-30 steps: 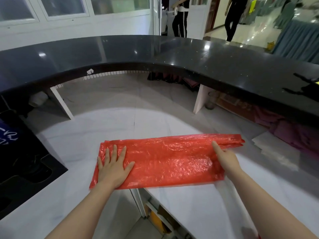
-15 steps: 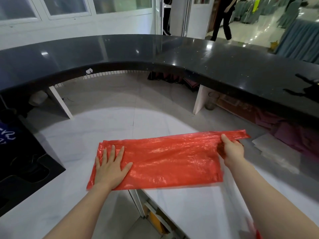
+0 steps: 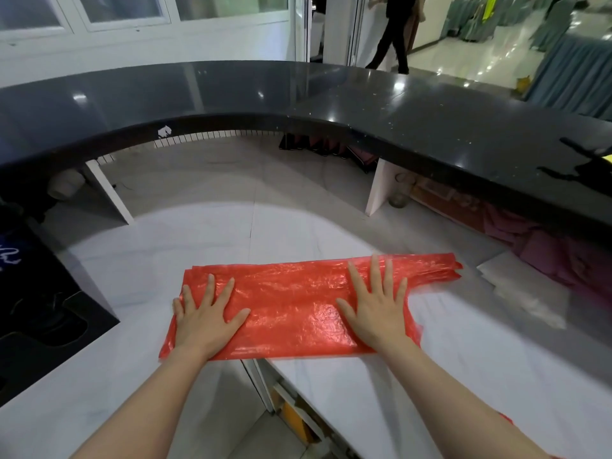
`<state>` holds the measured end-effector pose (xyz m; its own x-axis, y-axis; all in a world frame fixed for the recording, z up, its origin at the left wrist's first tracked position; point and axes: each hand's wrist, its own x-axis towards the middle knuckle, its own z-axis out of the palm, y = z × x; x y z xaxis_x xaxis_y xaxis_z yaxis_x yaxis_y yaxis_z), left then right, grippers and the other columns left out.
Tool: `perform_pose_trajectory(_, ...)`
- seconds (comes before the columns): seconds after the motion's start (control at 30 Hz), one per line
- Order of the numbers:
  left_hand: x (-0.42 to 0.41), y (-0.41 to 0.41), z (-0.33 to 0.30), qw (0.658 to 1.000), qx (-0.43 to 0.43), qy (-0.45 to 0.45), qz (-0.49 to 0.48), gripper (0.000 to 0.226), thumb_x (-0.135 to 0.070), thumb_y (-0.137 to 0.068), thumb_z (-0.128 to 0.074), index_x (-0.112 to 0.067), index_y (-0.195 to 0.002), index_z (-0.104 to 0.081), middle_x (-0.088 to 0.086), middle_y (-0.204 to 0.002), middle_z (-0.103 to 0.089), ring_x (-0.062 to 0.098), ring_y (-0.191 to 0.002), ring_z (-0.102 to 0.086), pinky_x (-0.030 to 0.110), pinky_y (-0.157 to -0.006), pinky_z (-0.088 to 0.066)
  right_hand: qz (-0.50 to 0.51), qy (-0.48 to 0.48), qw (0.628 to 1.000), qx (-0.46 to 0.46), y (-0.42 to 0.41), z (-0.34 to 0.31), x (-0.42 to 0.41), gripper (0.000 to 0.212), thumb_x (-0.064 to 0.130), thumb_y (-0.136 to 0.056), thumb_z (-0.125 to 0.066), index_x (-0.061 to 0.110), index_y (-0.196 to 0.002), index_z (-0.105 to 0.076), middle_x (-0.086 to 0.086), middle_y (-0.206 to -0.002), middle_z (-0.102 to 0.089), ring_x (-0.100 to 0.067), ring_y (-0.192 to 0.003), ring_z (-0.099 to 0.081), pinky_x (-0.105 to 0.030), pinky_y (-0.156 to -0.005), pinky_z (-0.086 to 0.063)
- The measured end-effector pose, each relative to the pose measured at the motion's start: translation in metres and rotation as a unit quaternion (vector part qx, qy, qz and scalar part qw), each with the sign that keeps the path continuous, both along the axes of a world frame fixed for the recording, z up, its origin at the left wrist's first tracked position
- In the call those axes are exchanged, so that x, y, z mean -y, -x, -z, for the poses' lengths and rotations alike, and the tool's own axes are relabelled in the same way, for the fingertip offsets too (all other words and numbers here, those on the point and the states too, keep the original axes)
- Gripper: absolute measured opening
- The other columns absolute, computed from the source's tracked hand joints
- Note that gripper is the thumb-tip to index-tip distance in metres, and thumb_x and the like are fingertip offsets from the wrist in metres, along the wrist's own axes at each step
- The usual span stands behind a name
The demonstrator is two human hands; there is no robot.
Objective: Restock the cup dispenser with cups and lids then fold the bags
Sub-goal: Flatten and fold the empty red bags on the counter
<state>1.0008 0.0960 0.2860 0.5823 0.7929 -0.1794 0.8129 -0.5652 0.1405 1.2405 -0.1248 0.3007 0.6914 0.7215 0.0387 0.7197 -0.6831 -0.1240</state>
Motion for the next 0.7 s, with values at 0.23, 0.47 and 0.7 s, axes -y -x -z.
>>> perform_pose_trajectory(0.23, 0.002, 0.001, 0.0, 1.0, -0.008, -0.004, -0.006, 0.097, -0.091, -0.061, 0.006, -0.046, -0.147, 0.012, -0.001, -0.16, 0.015, 0.041, -0.144, 0.014, 0.055, -0.114, 0.01, 0.13, 0.038, 0.985, -0.106, -0.035, 0.011, 0.038, 0.078, 0.079, -0.082, -0.013, 0.044, -0.151, -0.001, 0.002, -0.162, 0.009, -0.033, -0.147, 0.01, -0.061, -0.113, 0.005)
perform_pose_trajectory(0.47, 0.004, 0.002, -0.002, 1.0, -0.006, 0.001, -0.015, 0.094, -0.088, -0.066, 0.001, -0.044, -0.148, 0.012, 0.0, -0.16, 0.016, 0.039, -0.144, 0.016, 0.054, -0.114, 0.012, 0.167, 0.014, 0.981, -0.102, -0.031, -0.004, 0.045, 0.074, 0.069, -0.091, -0.02, 0.032, -0.154, -0.006, -0.003, -0.162, 0.005, -0.029, -0.148, 0.01, -0.061, -0.113, 0.002)
perform_pose_trajectory(0.7, -0.003, 0.026, -0.008, 0.991, -0.011, 0.017, -0.133, 0.084, -0.081, -0.081, -0.015, -0.04, -0.151, 0.004, 0.002, -0.161, 0.012, 0.042, -0.144, 0.012, 0.058, -0.114, 0.007, 0.075, -0.017, 0.995, -0.07, -0.014, -0.021, 0.023, 0.062, 0.055, -0.097, -0.029, 0.029, -0.152, -0.018, -0.004, -0.162, -0.002, -0.024, -0.148, 0.011, -0.058, -0.114, 0.005)
